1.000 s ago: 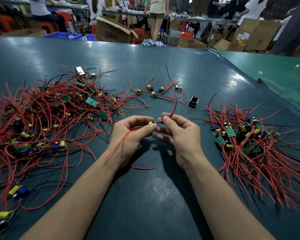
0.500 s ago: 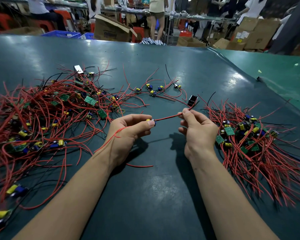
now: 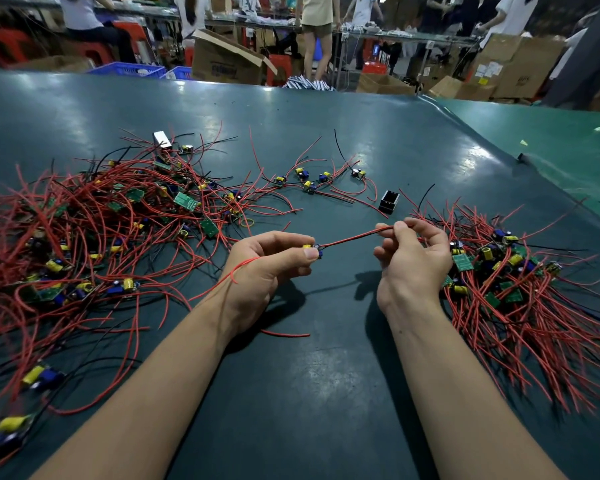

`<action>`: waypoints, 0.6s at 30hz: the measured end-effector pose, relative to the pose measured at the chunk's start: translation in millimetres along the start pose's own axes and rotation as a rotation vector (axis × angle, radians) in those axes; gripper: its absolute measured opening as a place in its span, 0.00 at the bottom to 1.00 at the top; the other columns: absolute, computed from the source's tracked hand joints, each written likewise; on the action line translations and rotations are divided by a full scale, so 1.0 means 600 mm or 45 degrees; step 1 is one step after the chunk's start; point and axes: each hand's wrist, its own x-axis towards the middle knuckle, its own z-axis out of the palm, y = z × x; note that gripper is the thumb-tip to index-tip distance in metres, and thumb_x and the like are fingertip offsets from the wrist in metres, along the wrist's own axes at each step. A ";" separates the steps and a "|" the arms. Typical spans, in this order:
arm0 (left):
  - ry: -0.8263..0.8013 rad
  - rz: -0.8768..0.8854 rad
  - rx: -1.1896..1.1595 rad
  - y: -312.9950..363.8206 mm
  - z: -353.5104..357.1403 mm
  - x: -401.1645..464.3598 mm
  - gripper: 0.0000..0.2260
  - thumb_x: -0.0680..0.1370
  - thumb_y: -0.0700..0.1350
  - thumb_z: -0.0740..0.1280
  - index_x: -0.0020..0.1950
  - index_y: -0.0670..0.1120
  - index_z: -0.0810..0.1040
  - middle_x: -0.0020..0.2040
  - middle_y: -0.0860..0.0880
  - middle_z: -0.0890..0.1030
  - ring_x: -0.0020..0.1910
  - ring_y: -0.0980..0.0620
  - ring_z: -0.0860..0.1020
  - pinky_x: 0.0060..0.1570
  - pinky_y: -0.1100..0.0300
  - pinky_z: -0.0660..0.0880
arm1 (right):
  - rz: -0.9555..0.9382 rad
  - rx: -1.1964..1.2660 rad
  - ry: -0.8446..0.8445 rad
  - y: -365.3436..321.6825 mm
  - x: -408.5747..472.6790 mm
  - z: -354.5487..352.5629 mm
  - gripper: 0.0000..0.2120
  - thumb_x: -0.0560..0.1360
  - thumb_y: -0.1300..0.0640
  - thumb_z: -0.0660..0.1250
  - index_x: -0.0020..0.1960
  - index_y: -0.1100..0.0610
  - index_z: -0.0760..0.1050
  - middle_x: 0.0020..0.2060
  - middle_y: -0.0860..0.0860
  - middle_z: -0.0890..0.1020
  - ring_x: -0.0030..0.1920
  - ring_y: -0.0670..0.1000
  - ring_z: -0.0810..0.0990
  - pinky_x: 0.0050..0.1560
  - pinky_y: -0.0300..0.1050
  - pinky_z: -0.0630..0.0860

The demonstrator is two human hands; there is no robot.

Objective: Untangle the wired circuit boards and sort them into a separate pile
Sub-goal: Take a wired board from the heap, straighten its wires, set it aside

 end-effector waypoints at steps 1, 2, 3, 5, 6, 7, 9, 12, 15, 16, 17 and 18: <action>-0.004 0.000 0.005 0.000 0.000 0.000 0.08 0.62 0.38 0.74 0.40 0.41 0.84 0.37 0.45 0.84 0.37 0.53 0.82 0.38 0.63 0.78 | 0.049 0.042 0.010 0.000 0.001 0.001 0.08 0.79 0.69 0.62 0.47 0.56 0.70 0.26 0.52 0.81 0.23 0.45 0.72 0.23 0.37 0.69; -0.005 0.001 0.005 0.000 0.000 0.000 0.08 0.62 0.38 0.74 0.40 0.41 0.84 0.37 0.45 0.84 0.37 0.53 0.82 0.38 0.63 0.78 | 0.099 0.078 0.015 0.000 0.000 0.001 0.08 0.79 0.69 0.62 0.48 0.57 0.69 0.25 0.52 0.81 0.23 0.45 0.72 0.22 0.36 0.68; -0.005 0.001 0.000 0.000 0.000 0.000 0.08 0.62 0.38 0.74 0.40 0.41 0.84 0.37 0.45 0.84 0.37 0.53 0.82 0.37 0.63 0.78 | 0.143 0.104 0.015 0.000 0.000 0.002 0.07 0.79 0.68 0.62 0.48 0.58 0.69 0.25 0.52 0.81 0.22 0.44 0.71 0.22 0.36 0.66; -0.009 -0.003 -0.016 0.000 -0.001 0.000 0.08 0.62 0.37 0.74 0.40 0.41 0.84 0.37 0.45 0.84 0.36 0.53 0.82 0.37 0.64 0.78 | 0.203 0.127 0.010 0.000 -0.001 0.003 0.06 0.80 0.68 0.62 0.48 0.58 0.70 0.24 0.52 0.80 0.21 0.43 0.70 0.21 0.35 0.65; -0.014 -0.009 -0.017 0.000 -0.001 0.000 0.08 0.62 0.37 0.74 0.40 0.41 0.84 0.36 0.45 0.84 0.35 0.53 0.81 0.37 0.64 0.78 | 0.222 0.135 0.012 0.000 -0.001 0.004 0.06 0.80 0.68 0.61 0.47 0.58 0.70 0.24 0.51 0.80 0.21 0.43 0.69 0.21 0.34 0.65; -0.022 -0.015 -0.010 0.001 0.000 -0.001 0.08 0.62 0.37 0.74 0.40 0.41 0.84 0.36 0.45 0.84 0.34 0.53 0.81 0.36 0.64 0.77 | 0.235 0.142 0.019 -0.001 -0.002 0.004 0.06 0.80 0.68 0.61 0.46 0.58 0.70 0.23 0.51 0.80 0.20 0.43 0.69 0.21 0.34 0.66; -0.042 -0.025 0.012 0.001 0.001 -0.001 0.08 0.62 0.37 0.73 0.41 0.40 0.83 0.35 0.45 0.83 0.32 0.53 0.80 0.36 0.64 0.77 | 0.241 0.142 0.042 -0.001 -0.001 0.005 0.08 0.80 0.68 0.61 0.45 0.58 0.70 0.23 0.50 0.79 0.20 0.42 0.69 0.21 0.34 0.66; -0.061 -0.040 0.037 0.000 0.002 -0.002 0.09 0.62 0.37 0.74 0.41 0.39 0.83 0.35 0.45 0.83 0.31 0.53 0.78 0.36 0.64 0.77 | 0.242 0.127 0.064 0.001 -0.001 0.005 0.08 0.80 0.67 0.61 0.43 0.58 0.70 0.22 0.50 0.78 0.20 0.41 0.69 0.21 0.33 0.68; -0.073 -0.044 0.040 0.000 0.001 -0.001 0.08 0.62 0.38 0.74 0.41 0.41 0.84 0.35 0.45 0.83 0.31 0.52 0.78 0.36 0.64 0.77 | 0.243 0.129 0.067 0.002 0.000 0.005 0.09 0.81 0.66 0.62 0.43 0.58 0.71 0.24 0.51 0.78 0.20 0.41 0.69 0.22 0.34 0.70; -0.072 -0.043 0.037 0.000 0.001 -0.001 0.08 0.62 0.38 0.74 0.40 0.41 0.85 0.35 0.45 0.83 0.31 0.52 0.78 0.36 0.64 0.77 | 0.238 0.128 0.073 0.002 0.000 0.005 0.09 0.81 0.65 0.62 0.42 0.58 0.71 0.24 0.51 0.79 0.20 0.41 0.70 0.22 0.34 0.71; -0.070 -0.043 0.026 -0.001 0.000 0.000 0.08 0.62 0.38 0.75 0.39 0.42 0.85 0.36 0.44 0.83 0.31 0.52 0.78 0.37 0.64 0.77 | 0.235 0.139 0.084 0.003 -0.001 0.005 0.09 0.81 0.65 0.61 0.42 0.58 0.70 0.23 0.51 0.79 0.20 0.42 0.71 0.23 0.35 0.72; -0.060 -0.042 0.008 -0.001 -0.001 0.001 0.08 0.62 0.39 0.75 0.39 0.42 0.85 0.37 0.44 0.83 0.32 0.52 0.79 0.37 0.64 0.77 | 0.239 0.159 0.093 0.003 -0.002 0.005 0.09 0.82 0.63 0.61 0.43 0.59 0.70 0.24 0.52 0.80 0.21 0.43 0.72 0.24 0.35 0.74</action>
